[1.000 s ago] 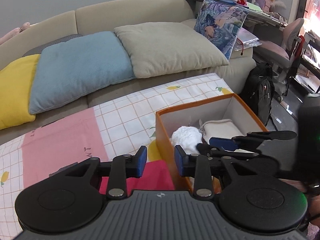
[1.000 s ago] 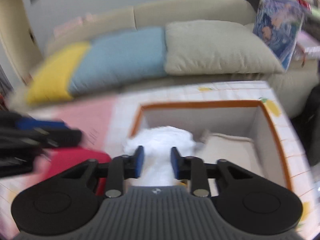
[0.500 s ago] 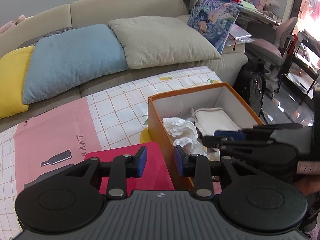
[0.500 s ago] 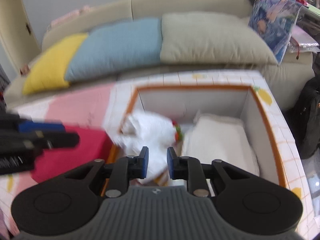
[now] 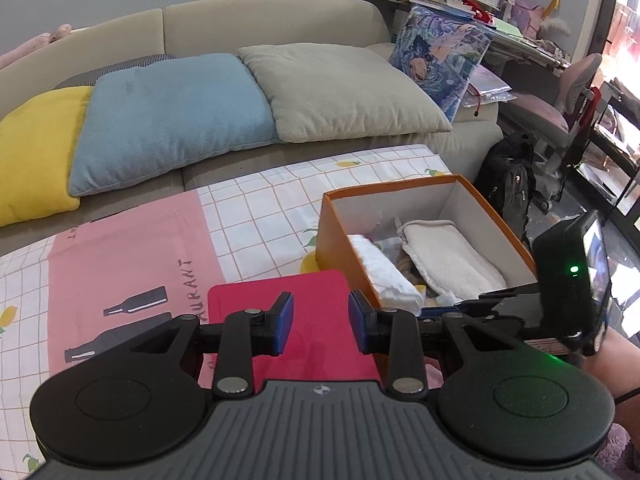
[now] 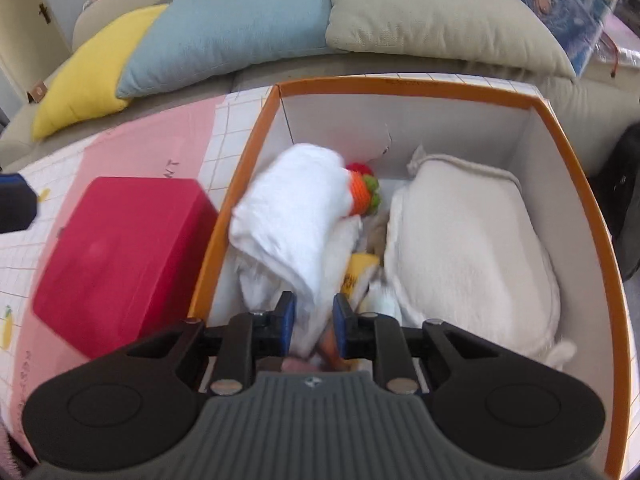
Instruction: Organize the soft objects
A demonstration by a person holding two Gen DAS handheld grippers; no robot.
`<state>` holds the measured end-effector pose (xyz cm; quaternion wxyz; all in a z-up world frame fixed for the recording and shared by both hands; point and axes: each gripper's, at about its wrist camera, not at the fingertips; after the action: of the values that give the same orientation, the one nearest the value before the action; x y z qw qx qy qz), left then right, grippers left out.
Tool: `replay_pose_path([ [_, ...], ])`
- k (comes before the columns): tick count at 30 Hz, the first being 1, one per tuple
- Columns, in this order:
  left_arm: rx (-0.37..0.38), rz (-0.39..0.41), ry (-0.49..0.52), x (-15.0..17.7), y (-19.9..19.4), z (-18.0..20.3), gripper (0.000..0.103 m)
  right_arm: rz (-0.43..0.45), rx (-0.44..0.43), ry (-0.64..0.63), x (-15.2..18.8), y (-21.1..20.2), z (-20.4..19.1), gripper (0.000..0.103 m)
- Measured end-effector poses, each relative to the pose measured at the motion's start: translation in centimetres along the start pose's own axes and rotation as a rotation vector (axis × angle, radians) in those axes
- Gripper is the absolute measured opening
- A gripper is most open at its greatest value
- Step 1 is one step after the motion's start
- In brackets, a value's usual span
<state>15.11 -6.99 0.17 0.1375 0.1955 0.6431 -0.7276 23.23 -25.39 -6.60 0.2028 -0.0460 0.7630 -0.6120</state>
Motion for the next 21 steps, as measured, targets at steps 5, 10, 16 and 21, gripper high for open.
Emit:
replay_pose_path([
  [5,0.049,0.049,0.035,0.3,-1.5,0.8,0.037,0.111,0.005,-0.012,1.6,-5.0,0.0,0.023],
  [10,0.028,0.173,0.173,0.8,-5.0,2.1,0.038,0.247,0.003,0.025,3.4,-11.3,-0.4,0.055],
  [16,-0.009,0.328,0.250,2.4,-10.1,2.5,0.046,0.360,0.018,0.094,6.5,-16.9,-1.4,0.061],
  [21,-0.056,0.364,0.233,4.2,-11.4,2.3,0.067,0.379,0.025,0.143,8.9,-18.4,-3.0,0.075],
])
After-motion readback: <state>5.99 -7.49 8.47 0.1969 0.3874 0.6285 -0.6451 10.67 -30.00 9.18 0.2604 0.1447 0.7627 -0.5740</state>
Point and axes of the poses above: each gripper's, at about its wrist camera, not at the fingertips, and y roughly the way its jaws point, z to its right, x to its underside, and after that the axes turned 14 degrees about -z, right-handed
